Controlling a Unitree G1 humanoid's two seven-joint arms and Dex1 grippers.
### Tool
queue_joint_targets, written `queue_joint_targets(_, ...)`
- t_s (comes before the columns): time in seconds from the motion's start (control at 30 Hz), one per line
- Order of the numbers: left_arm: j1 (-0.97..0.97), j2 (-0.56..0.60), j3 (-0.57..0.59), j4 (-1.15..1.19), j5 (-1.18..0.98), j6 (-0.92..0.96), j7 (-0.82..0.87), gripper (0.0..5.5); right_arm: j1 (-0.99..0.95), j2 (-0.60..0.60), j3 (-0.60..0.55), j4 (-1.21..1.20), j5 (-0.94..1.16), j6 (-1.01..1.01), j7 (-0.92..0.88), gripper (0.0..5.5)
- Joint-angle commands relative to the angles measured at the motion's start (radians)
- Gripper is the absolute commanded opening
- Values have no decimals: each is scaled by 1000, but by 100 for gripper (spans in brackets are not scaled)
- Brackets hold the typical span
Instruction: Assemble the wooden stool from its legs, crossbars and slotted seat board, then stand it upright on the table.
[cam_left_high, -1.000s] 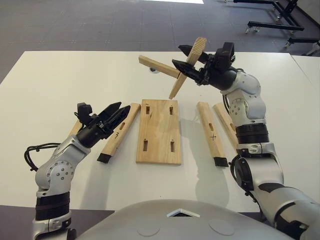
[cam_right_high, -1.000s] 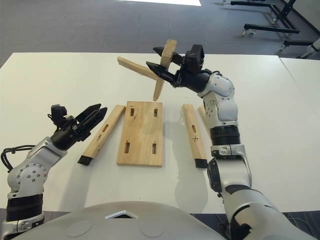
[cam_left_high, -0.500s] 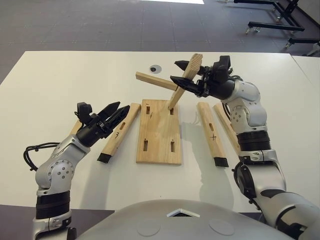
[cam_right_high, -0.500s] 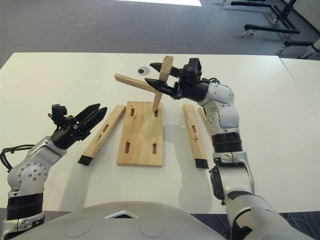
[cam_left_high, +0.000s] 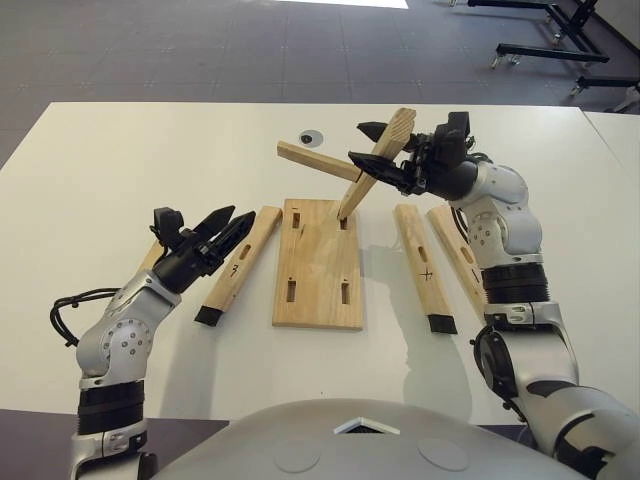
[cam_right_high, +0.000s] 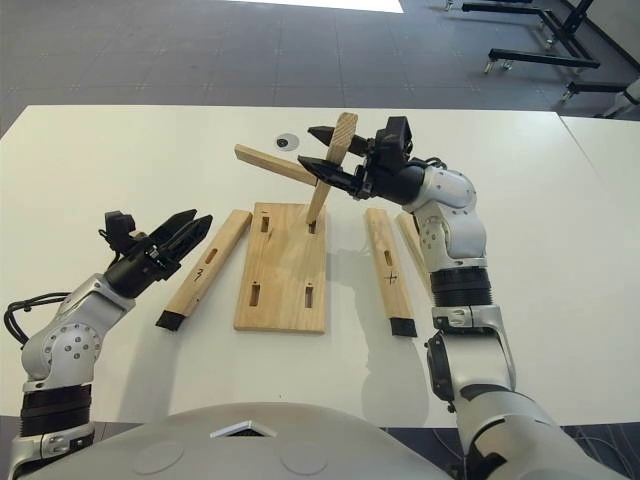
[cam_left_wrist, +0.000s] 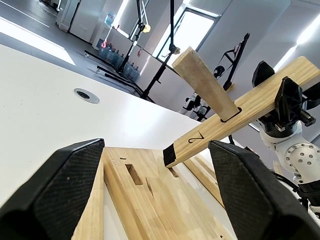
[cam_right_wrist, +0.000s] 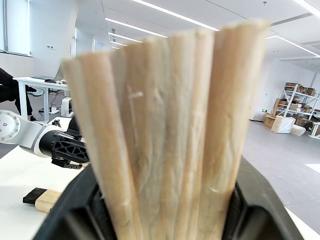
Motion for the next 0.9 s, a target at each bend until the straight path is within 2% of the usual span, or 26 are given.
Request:
queue_joint_targets(0.03,-12,1,7,14,15,-7,2,383,0,-21,3,-32,-3,12,16,206)
queue_joint_targets(0.53,-66,33,35,80,27,10,-18,383,70,-54,33,-55,8,67,95,206)
queue_joint_targets(0.9,-86,32,13,68,38,22,-4,383,1,-69,97,76,1,245,125,206)
